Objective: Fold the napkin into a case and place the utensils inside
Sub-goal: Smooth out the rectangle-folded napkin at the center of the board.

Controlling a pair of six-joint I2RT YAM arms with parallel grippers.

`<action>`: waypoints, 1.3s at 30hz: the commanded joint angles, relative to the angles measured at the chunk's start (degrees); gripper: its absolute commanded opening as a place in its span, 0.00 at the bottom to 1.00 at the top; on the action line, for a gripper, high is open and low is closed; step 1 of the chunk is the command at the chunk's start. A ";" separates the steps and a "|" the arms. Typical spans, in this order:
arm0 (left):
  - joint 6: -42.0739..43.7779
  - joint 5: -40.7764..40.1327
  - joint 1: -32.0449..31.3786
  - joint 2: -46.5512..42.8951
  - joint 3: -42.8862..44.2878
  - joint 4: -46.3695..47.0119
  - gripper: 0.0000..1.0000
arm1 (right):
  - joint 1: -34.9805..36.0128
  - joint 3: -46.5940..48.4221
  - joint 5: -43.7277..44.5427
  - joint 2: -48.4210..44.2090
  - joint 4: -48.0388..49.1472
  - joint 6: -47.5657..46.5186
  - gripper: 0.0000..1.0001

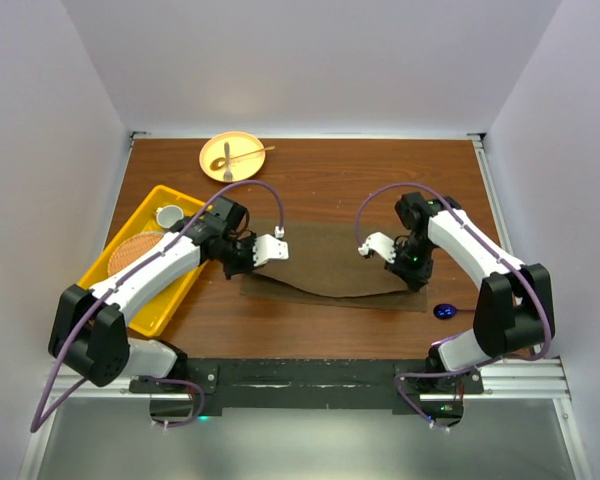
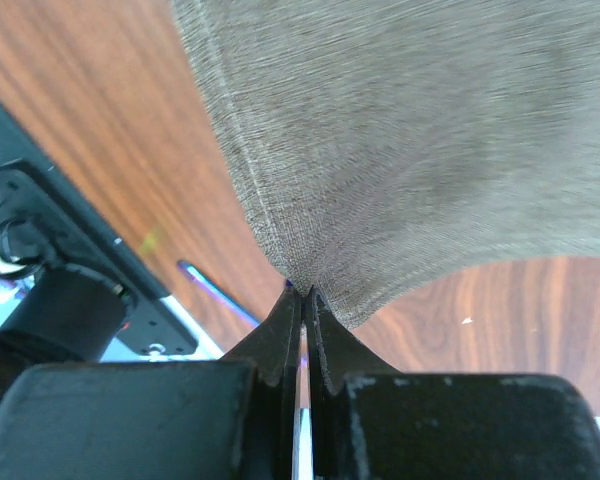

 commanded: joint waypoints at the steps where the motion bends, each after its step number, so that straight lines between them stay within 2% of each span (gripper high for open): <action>1: 0.26 1.77 0.35 -1.12 -0.26 -1.74 0.00 | 0.37 -4.42 -1.24 -0.19 -0.90 -0.50 0.00; 11: 1.94 0.72 0.35 3.71 -3.60 1.25 0.00 | 0.73 -6.09 0.70 7.98 7.46 0.12 0.00; 14: 2.55 0.37 0.35 5.21 -3.69 1.43 0.00 | 0.73 -5.66 1.14 9.74 7.29 -0.23 0.08; 17: 3.08 0.45 0.35 4.78 -3.43 0.55 0.22 | 0.73 -3.46 -1.14 9.22 2.31 -0.85 0.26; 18: 3.17 1.06 0.43 4.34 -3.00 -0.67 0.33 | 0.73 -1.46 -2.97 8.69 0.62 -1.11 0.32; 19: 2.91 1.68 0.52 3.12 -2.56 -1.12 0.38 | 0.55 -0.13 -3.95 7.03 -1.05 -1.20 0.43; 20: 2.21 3.08 0.61 2.49 -1.16 -1.29 0.41 | 0.38 1.28 -4.83 6.23 -3.50 -1.03 0.48; 21: 0.20 3.87 0.87 1.97 -0.36 -1.21 0.48 | 0.20 4.51 -5.62 5.62 -4.13 -0.59 0.53; 23: -2.27 5.11 0.87 1.96 1.92 -0.07 0.54 | -0.50 7.43 -7.29 6.04 -3.79 2.12 0.54; 24: -4.28 5.55 0.87 2.48 2.45 1.67 0.61 | -0.59 9.70 -7.91 7.18 -3.00 3.44 0.54; 28: -8.43 3.18 0.52 8.97 3.95 6.61 0.63 | -0.85 12.98 -9.41 14.65 1.04 10.39 0.50; 31: -11.50 0.64 0.08 12.49 4.48 10.73 0.61 | -1.20 12.37 -6.26 17.91 7.10 13.38 0.50; 39: -15.55 -3.32 -3.25 20.06 4.21 16.01 0.57 | -10.08 20.08 -1.60 30.12 10.01 11.46 0.50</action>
